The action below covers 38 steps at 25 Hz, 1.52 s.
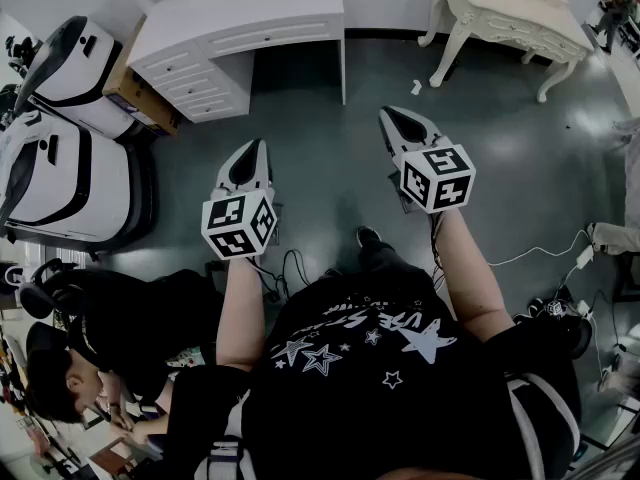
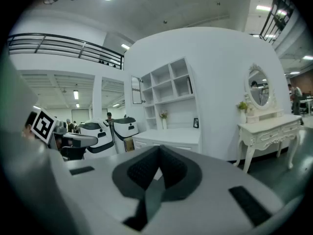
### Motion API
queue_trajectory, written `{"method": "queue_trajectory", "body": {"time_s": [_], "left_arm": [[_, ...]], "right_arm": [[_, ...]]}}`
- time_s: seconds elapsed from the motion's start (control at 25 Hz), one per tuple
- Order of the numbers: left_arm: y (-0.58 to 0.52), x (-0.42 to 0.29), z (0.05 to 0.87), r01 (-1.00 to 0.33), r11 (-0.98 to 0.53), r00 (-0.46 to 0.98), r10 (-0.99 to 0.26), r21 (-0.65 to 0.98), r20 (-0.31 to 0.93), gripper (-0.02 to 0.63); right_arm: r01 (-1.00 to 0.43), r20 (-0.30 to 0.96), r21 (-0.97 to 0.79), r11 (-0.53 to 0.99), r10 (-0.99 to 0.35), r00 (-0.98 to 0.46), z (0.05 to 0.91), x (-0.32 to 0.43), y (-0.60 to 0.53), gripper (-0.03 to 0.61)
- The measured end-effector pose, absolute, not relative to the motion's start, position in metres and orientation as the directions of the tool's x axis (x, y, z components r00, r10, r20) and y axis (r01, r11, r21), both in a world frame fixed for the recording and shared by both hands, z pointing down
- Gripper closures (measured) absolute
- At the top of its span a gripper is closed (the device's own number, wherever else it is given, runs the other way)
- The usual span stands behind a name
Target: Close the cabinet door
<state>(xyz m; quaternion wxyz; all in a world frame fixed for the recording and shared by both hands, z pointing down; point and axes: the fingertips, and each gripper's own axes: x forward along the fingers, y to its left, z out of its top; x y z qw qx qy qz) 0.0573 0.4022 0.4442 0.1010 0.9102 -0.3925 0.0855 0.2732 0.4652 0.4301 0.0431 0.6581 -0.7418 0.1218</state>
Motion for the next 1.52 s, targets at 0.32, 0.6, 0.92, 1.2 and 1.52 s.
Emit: {"method": "queue_trajectory", "body": {"time_s": [0.32,0.6,0.92,1.2,1.52], "left_arm": [[0.417,0.03,0.466,-0.727,-0.674,0.681,-0.683,0.132,0.264,0.606],[0.406,0.002,0.48,-0.743,-0.649,0.667,-0.691,0.167,0.279,0.606],[0.352,-0.007,0.461,-0.76,-0.644,0.645,-0.729,0.092,0.23,0.606],[0.259,-0.019,0.455,-0.805,-0.59,0.592,-0.791,0.065,0.155,0.421],[0.125,-0.024,0.437,-0.884,-0.465,0.467,-0.878,0.039,0.108,0.178]], "right_arm": [[-0.988,0.246,-0.127,0.089,-0.962,-0.118,0.445,0.246,0.477,0.575],[-0.989,0.27,-0.135,0.063,-0.958,-0.098,0.458,0.236,0.474,0.574],[-0.986,0.165,-0.158,0.053,-0.983,-0.079,0.436,0.249,0.414,0.574],[-0.976,0.142,-0.178,0.122,-0.979,-0.148,0.446,0.251,0.303,0.574],[-0.957,0.12,-0.191,0.218,-0.962,-0.243,0.432,0.267,0.139,0.574]]}}
